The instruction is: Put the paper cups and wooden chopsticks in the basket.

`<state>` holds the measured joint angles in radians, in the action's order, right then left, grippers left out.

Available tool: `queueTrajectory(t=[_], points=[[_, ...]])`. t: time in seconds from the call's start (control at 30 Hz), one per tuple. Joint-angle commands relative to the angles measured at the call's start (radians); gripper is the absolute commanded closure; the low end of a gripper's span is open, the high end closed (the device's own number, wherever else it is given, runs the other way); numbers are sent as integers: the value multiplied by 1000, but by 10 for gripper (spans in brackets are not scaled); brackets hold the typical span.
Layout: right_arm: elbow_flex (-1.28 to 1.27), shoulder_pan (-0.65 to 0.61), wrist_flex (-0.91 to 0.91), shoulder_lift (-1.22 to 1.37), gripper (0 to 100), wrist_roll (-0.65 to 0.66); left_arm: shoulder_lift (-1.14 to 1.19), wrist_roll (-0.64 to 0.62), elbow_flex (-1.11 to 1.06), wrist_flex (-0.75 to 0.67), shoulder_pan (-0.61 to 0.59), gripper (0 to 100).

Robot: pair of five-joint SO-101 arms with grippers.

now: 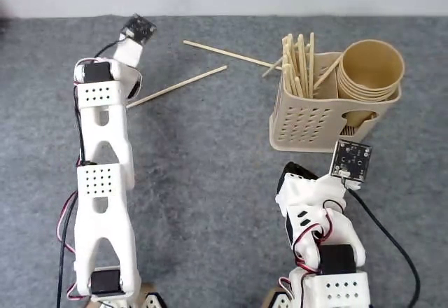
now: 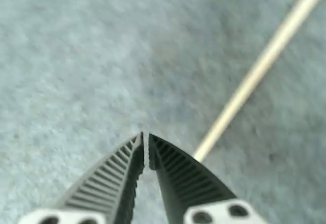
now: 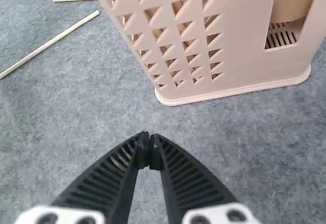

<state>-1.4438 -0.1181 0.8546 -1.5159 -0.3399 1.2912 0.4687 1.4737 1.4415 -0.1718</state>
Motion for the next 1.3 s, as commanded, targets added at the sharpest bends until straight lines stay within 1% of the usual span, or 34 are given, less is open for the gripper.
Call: queueTrajectory(t=[0.0,0.17,0.3,0.43,0.57,0.63,0.83,1.13,1.27], points=[[9,-7,-15,-10,990,-9,9,-25,21,-75,12,987],[9,-7,-15,-10,990,-9,118,-23,22,-81,32,987],[9,-7,-15,-10,990,-9,166,49,21,-28,46,987],[9,-7,-15,-10,990,-9,172,104,36,109,66,987],[9,-7,-15,-10,990,-9,157,141,176,318,110,987],[9,-7,-15,-10,990,-9,143,140,208,315,129,987],[9,-5,-15,-10,990,-9,57,140,131,315,157,987],[9,-5,-18,-10,990,-9,-69,144,-154,316,241,986],[9,-5,-19,-10,990,-9,-146,144,-220,315,282,986]])
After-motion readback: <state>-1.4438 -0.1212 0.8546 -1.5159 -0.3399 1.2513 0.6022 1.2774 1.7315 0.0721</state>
